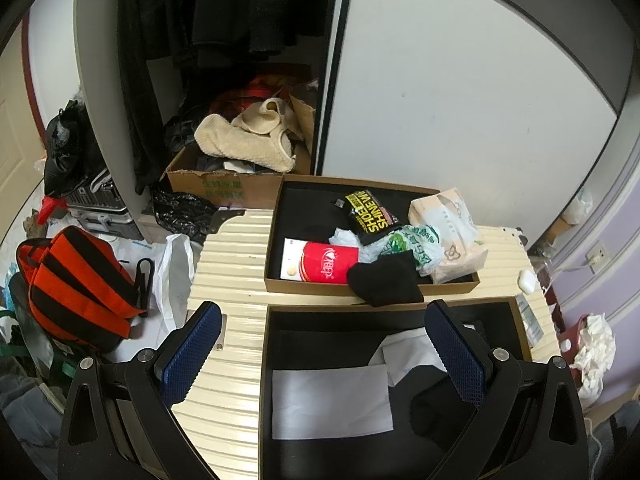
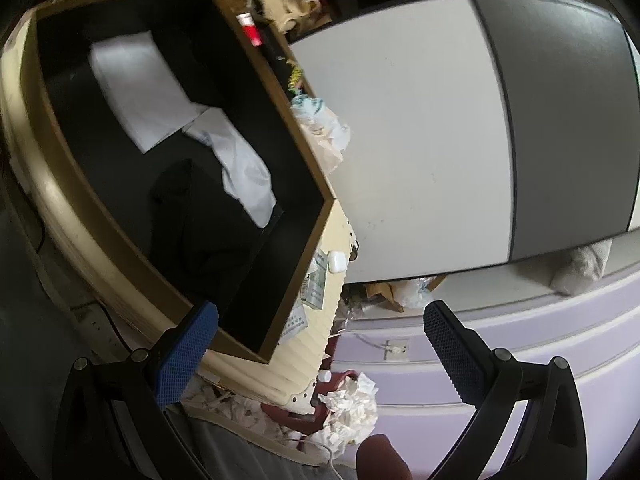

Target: Organize soft objects

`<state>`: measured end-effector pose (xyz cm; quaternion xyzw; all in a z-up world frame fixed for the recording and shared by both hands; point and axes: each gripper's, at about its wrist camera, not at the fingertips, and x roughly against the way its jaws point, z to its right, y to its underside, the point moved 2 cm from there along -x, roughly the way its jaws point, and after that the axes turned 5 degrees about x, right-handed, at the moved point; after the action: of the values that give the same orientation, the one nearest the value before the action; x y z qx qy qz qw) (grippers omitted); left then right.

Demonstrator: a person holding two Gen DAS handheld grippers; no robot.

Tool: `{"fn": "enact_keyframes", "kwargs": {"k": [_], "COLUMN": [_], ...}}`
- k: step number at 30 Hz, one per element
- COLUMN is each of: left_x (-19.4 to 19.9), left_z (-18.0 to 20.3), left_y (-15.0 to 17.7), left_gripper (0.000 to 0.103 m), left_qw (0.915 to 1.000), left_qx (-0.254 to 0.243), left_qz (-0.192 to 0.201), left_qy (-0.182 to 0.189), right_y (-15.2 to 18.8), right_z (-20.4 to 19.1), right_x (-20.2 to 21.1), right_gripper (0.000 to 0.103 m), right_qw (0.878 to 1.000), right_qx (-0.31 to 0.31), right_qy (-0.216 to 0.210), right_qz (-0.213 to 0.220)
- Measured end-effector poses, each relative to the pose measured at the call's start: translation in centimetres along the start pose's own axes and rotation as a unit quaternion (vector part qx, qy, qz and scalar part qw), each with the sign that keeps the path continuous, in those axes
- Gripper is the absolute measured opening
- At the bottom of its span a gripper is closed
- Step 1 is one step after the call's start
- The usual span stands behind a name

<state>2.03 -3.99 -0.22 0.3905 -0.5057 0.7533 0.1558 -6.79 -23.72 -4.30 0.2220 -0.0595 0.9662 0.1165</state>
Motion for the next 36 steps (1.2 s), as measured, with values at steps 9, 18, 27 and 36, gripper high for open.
{"fn": "enact_keyframes", "kwargs": {"k": [9, 18, 27, 36], "left_x": [0.1, 0.4, 0.4, 0.7], "left_z": [-0.2, -1.0, -1.0, -1.3], "left_y": [-0.3, -0.7, -0.6, -1.0], "left_gripper": [0.101, 0.101, 0.101, 0.101], "left_qw": [1.0000, 0.9993, 0.9992, 0.9986], "left_qx": [0.006, 0.034, 0.037, 0.047], "left_qz": [0.003, 0.003, 0.002, 0.004], "left_qy": [0.002, 0.014, 0.018, 0.024], "right_y": [-1.2, -0.3, -0.1, -0.7], "right_z": [-1.2, -2.6, -2.3, -0.3], "right_x": [2.2, 0.7, 0.6, 0.8], "right_gripper": [0.102, 0.102, 0.102, 0.102], "right_qw": [0.999, 0.998, 0.999, 1.000], "right_qx": [0.004, 0.047, 0.042, -0.017], "right_qy": [0.009, 0.023, 0.012, -0.009], "right_qz": [0.038, 0.017, 0.007, 0.002]}}
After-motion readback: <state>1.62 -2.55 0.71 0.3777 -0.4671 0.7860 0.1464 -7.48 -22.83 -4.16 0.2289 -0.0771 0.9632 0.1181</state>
